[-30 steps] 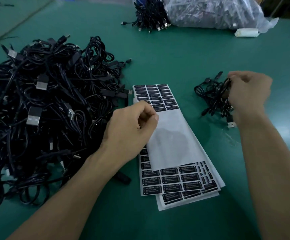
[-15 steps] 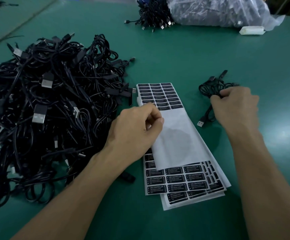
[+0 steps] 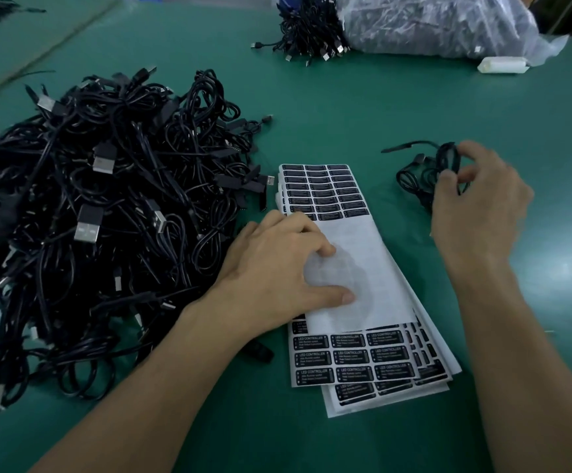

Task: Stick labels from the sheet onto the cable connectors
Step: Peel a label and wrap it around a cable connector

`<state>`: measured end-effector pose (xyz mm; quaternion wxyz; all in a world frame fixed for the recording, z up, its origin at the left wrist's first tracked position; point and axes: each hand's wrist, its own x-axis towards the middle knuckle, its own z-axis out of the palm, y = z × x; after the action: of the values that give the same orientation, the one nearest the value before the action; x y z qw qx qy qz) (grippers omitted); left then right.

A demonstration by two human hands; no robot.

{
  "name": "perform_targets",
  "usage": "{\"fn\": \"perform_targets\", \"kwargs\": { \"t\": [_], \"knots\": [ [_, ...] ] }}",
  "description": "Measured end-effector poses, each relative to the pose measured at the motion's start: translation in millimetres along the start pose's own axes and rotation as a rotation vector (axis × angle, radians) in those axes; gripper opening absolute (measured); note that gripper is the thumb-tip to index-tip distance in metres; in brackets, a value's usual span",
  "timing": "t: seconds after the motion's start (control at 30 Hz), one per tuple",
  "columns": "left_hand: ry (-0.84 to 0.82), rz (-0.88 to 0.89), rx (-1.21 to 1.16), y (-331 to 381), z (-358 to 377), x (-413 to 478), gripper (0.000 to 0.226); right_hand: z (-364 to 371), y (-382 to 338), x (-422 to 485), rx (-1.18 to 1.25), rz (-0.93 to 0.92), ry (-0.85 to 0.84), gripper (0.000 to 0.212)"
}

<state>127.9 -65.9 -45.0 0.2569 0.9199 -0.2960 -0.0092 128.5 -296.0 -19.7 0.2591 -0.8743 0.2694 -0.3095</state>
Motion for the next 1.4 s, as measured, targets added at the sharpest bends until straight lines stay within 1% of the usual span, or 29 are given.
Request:
{"fn": "perform_targets", "kwargs": {
  "t": [0.07,0.13,0.2,0.27,0.3,0.37,0.43,0.5,0.57,0.63,0.7,0.8,0.87,0.93,0.97,1.0,1.07,1.13,1.2,1.27,1.33,1.4],
  "knots": [
    [-0.015,-0.004,0.002,0.4,-1.5,0.1,0.064,2.6,1.7,-0.7,-0.092,0.002,-0.065,0.035],
    [-0.031,-0.012,-0.005,0.3,-2.2,-0.2,0.065,3.3,0.6,-2.8,-0.150,0.002,-0.108,0.039],
    [-0.044,-0.015,-0.011,1.4,-3.2,-0.5,0.064,3.1,-4.4,-6.4,-0.157,-0.025,-0.115,0.043],
    [-0.037,-0.012,0.006,3.2,-4.2,-0.6,0.060,3.7,-12.6,-10.1,-0.123,-0.105,-0.129,0.040],
    [-0.018,-0.012,0.016,4.2,-4.6,-0.6,0.054,4.7,-18.0,-11.4,-0.098,-0.151,-0.156,0.037],
    [0.053,-0.020,0.001,5.6,-5.7,-0.4,0.035,7.8,-29.5,-14.9,-0.044,-0.219,-0.256,0.030],
    [0.140,-0.035,-0.009,8.0,-7.3,0.0,0.019,12.1,-40.1,-22.8,-0.041,-0.262,-0.400,0.026],
    [0.237,-0.035,0.084,11.9,-9.6,-0.9,0.011,17.8,-44.0,-34.3,-0.034,-0.286,-0.515,0.022],
    [0.333,-0.027,0.242,13.8,-13.7,-2.2,0.007,22.5,-41.0,-45.9,-0.027,-0.297,-0.546,0.017],
    [0.387,-0.065,0.381,15.1,-20.5,-2.5,0.013,24.6,-35.9,-52.2,-0.038,-0.302,-0.528,0.016],
    [0.408,-0.150,0.448,15.9,-28.8,-3.3,0.021,24.9,-30.8,-53.9,-0.015,-0.310,-0.521,0.017],
    [0.450,-0.247,0.543,18.9,-43.7,-3.4,0.028,24.1,-26.4,-54.7,0.001,-0.332,-0.553,0.020],
    [0.400,-0.311,0.630,17.9,-54.2,-0.2,0.036,25.3,-24.6,-54.7,0.004,-0.346,-0.554,0.020],
    [0.273,-0.377,0.708,15.7,-64.2,5.5,0.041,26.8,-23.5,-54.8,0.000,-0.357,-0.543,0.020],
    [0.201,-0.404,0.742,15.2,-67.0,8.5,0.039,27.6,-23.1,-54.7,0.005,-0.362,-0.538,0.020],
    [0.156,-0.413,0.771,14.0,-67.4,11.0,0.031,28.1,-22.6,-55.0,0.014,-0.366,-0.535,0.020],
    [0.138,-0.409,0.774,13.0,-65.2,14.6,0.016,28.7,-21.1,-55.8,0.029,-0.371,-0.529,0.019],
    [0.161,-0.407,0.724,11.2,-61.3,15.6,0.008,29.6,-19.4,-55.9,0.035,-0.373,-0.520,0.019],
    [0.217,-0.395,0.662,9.2,-57.2,16.5,0.018,30.8,-18.3,-55.5,0.037,-0.375,-0.519,0.018],
    [0.312,-0.351,0.619,9.0,-56.9,17.2,0.026,31.8,-18.2,-54.9,0.022,-0.373,-0.521,0.018],
    [0.438,-0.320,0.643,10.3,-61.8,18.1,0.033,32.7,-18.3,-54.4,0.012,-0.365,-0.528,0.019],
    [0.480,-0.366,0.693,10.5,-71.0,21.6,0.042,33.4,-17.9,-54.1,0.013,-0.365,-0.531,0.019]
  ]
}}
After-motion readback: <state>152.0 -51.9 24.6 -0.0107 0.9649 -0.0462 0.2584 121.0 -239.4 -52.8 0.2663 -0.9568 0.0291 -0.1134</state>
